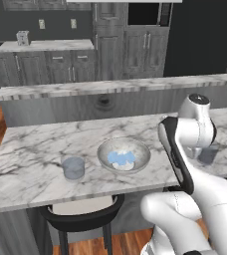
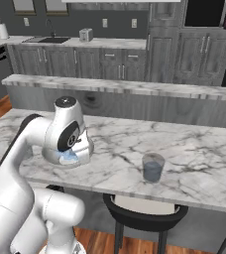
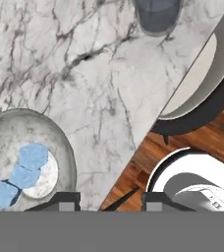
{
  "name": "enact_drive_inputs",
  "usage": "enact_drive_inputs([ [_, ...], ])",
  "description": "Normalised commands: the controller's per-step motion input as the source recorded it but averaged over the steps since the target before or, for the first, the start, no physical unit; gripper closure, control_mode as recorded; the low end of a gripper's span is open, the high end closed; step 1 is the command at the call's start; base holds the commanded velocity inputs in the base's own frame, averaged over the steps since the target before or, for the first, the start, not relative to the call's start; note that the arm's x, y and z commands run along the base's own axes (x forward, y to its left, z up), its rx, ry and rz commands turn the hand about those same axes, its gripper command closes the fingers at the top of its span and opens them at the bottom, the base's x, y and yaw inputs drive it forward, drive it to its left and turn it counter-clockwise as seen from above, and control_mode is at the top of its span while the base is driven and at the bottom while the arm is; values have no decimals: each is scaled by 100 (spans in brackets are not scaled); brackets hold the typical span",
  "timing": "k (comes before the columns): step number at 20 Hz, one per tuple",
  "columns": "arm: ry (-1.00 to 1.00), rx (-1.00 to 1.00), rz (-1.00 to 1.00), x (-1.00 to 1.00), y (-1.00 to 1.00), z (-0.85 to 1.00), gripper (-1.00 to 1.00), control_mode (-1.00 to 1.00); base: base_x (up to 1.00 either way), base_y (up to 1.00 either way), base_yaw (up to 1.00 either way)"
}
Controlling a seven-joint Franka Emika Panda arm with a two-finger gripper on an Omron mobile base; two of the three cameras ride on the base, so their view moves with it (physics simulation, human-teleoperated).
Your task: There are four ice cubes in the ice bowl. Place two ice cubes in each glass of water.
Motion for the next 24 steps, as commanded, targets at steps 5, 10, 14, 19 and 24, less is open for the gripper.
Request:
enact_drive_inputs([
  [5, 0, 0, -38, -1, -100, 26, 100, -100, 0, 0, 0],
  [10, 0, 0, -16, 7, -100, 0, 100, -100, 0, 0, 0],
  [14, 0, 1, -1, 29, -89, 0, 100, -100, 0, 0, 0],
  [19, 5, 0, 0, 57, -53, 0, 100, -100, 0, 0, 0],
  [24, 3, 0, 0, 51, -51, 0, 100, -100, 0, 0, 0],
])
